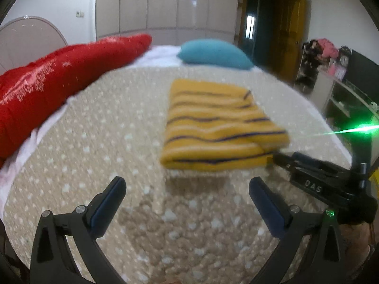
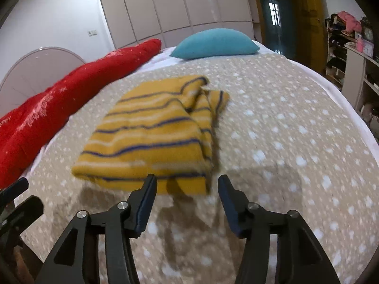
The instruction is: Fold small clothes
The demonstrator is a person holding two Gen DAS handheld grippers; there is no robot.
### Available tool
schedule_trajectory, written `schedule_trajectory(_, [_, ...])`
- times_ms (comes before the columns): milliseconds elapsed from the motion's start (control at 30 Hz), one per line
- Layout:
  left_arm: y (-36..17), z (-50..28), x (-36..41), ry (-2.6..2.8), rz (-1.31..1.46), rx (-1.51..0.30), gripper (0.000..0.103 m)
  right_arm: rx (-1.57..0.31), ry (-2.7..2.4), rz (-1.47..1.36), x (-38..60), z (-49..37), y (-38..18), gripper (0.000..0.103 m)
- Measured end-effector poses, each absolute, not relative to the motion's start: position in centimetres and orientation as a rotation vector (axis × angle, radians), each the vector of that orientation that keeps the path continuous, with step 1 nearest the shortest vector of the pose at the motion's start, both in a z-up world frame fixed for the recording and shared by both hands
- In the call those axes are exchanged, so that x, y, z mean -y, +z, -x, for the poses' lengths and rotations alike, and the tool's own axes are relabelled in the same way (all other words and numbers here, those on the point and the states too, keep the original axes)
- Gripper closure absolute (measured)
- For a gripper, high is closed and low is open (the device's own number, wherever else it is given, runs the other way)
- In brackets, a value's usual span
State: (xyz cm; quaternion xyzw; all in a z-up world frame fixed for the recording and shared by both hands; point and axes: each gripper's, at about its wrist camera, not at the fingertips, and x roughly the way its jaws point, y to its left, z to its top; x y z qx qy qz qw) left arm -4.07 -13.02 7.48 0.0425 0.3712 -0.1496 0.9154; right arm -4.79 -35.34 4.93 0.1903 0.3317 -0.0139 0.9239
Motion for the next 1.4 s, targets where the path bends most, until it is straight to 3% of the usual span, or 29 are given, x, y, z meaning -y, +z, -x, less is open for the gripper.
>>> schedule_trajectory(233, [5.9,4.1,14.1,-0.3,-0.125,-0.83,0.0,-0.697,-0.087,-0.386,35.7,6.7,4.0,0.038])
schedule_trajectory(1033, [4.0,3.4,12.4,-0.282,-0.093,-0.924,0.0,-0.731,-0.103,-0.28,32.6,7.4,3.5,0.034])
schedule_trajectory(1400, [4.7,4.1,12.0,-0.266,-0.097,-0.865,0.0,-0.702,-0.13,-0.222,31.7,7.8,3.9,0.033])
